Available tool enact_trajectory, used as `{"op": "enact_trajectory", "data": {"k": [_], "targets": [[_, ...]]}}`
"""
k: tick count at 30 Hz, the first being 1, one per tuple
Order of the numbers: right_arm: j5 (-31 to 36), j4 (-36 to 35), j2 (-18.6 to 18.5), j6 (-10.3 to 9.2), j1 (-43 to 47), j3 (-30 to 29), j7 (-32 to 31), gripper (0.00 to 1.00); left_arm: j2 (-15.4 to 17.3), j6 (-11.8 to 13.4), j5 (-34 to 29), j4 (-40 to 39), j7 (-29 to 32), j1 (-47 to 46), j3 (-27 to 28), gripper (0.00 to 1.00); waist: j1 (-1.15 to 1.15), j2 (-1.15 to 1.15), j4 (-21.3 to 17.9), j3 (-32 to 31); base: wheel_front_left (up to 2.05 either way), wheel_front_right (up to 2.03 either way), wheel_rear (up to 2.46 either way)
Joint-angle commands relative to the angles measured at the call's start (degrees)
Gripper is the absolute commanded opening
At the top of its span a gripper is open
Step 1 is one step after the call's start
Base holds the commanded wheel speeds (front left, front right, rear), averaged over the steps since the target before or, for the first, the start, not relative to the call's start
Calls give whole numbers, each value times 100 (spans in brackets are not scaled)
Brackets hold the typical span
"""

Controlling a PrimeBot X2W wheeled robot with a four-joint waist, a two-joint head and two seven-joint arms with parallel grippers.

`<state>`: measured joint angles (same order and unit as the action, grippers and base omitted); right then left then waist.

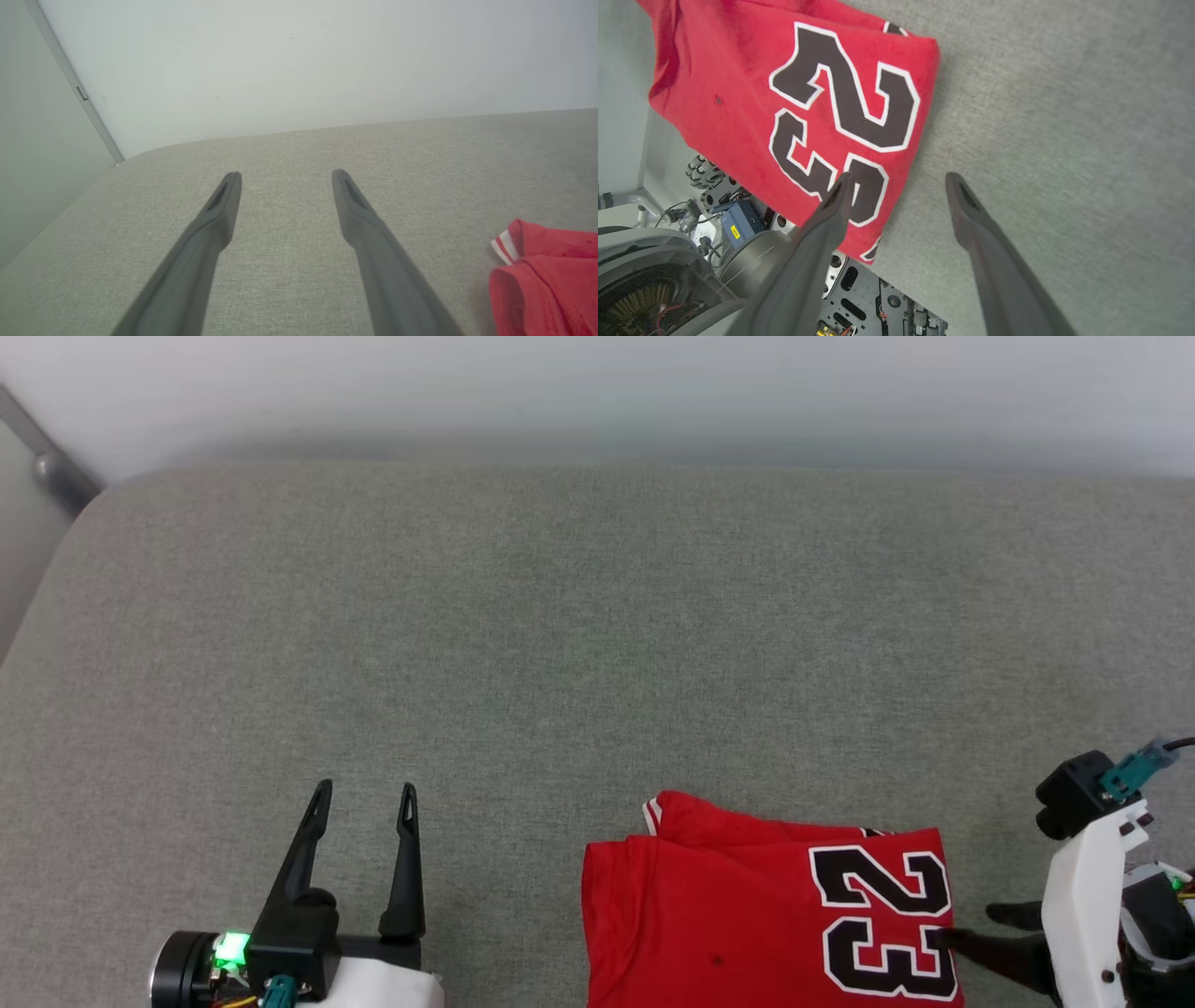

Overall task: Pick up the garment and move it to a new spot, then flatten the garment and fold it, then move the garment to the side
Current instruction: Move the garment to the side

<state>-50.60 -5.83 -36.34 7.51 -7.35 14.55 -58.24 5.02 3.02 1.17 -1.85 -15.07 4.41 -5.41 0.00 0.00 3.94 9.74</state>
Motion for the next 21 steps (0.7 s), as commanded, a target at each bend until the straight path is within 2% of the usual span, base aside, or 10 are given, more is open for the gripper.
{"op": "enact_trajectory", "data": {"k": [1,7,14,15,16,21], "targets": [[-39,11,54,-5,46,6,7,100,-2,-19,-24,-14,-12,-83,-9,100,0,0,68,164,0,0,0],[-280,210,456,-5,12,200,128,100,-13,-91,-46,-9,-12,-353,-44,100,0,0,198,553,0,0,0],[-176,544,568,-5,-63,771,271,100,-33,-110,-24,55,-12,-509,-38,100,0,0,300,774,0,0,0],[-163,559,555,-6,-71,823,343,42,-37,-110,-18,70,-12,-518,-33,100,0,0,308,777,0,0,0],[-141,561,470,-6,-234,912,577,0,-46,-98,-12,100,-12,-500,-6,100,0,0,297,721,0,0,0],[-187,487,223,-6,-566,912,945,0,-65,-38,-7,148,-12,-322,66,100,0,0,143,463,0,0,0]]}}
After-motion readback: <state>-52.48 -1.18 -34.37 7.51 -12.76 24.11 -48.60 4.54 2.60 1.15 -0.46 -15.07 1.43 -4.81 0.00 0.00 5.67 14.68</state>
